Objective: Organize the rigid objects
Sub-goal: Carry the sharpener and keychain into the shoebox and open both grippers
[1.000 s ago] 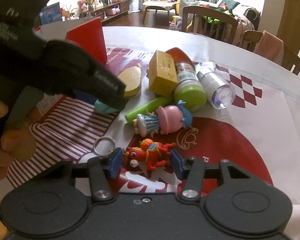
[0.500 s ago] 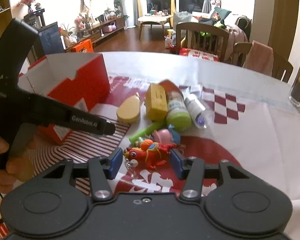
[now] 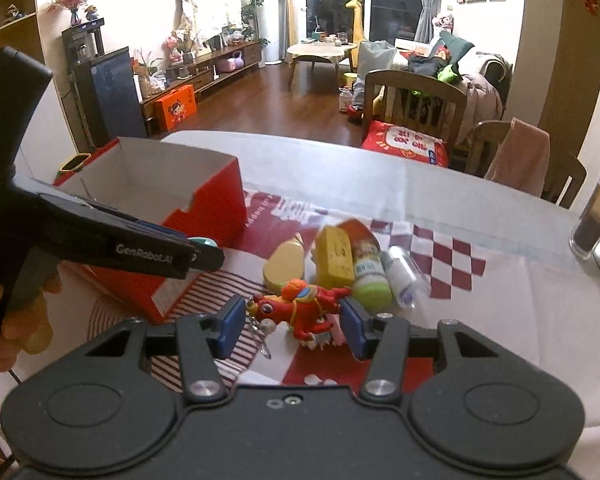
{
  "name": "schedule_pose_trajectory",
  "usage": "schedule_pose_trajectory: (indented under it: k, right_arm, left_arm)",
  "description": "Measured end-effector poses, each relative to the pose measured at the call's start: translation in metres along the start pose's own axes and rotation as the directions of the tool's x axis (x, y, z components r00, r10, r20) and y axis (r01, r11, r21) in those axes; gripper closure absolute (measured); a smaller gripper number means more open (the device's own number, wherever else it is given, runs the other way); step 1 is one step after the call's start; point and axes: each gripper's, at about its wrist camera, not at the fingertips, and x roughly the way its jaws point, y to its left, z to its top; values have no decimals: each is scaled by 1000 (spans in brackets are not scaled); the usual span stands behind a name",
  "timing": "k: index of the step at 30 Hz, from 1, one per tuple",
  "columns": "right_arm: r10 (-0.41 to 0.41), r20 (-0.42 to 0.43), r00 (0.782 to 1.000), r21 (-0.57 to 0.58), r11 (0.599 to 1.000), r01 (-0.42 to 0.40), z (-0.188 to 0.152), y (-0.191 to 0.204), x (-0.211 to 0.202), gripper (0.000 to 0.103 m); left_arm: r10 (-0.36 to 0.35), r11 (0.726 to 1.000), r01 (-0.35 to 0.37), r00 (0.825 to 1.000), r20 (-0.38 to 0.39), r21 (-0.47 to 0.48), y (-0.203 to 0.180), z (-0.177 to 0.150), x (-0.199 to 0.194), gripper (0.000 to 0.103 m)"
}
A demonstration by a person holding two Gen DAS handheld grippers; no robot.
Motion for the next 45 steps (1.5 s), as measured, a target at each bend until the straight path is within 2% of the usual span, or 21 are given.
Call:
schedule_pose_trajectory:
  k: [12,24,34,45]
  right_arm:
    - [44,43,998,-23,999,-43,47,52,4,52]
    - [62,43,997,-72,996,-59,81,112,38,52]
    - [90,-14,996,-88,992,-91,100,150,87,52]
    - [98,-149,984,-72,991,-110,91,182,159,52]
  left_arm:
    - [27,1000,-27,998,61,-6,63,20,-39,66]
    - [80,997,-80,996,40,4,144,31,-50,66]
    - [168,985,-168,986,7,35,208,41,-22,65]
    - [203,976,-197,977,-62,90,243,44,31,65]
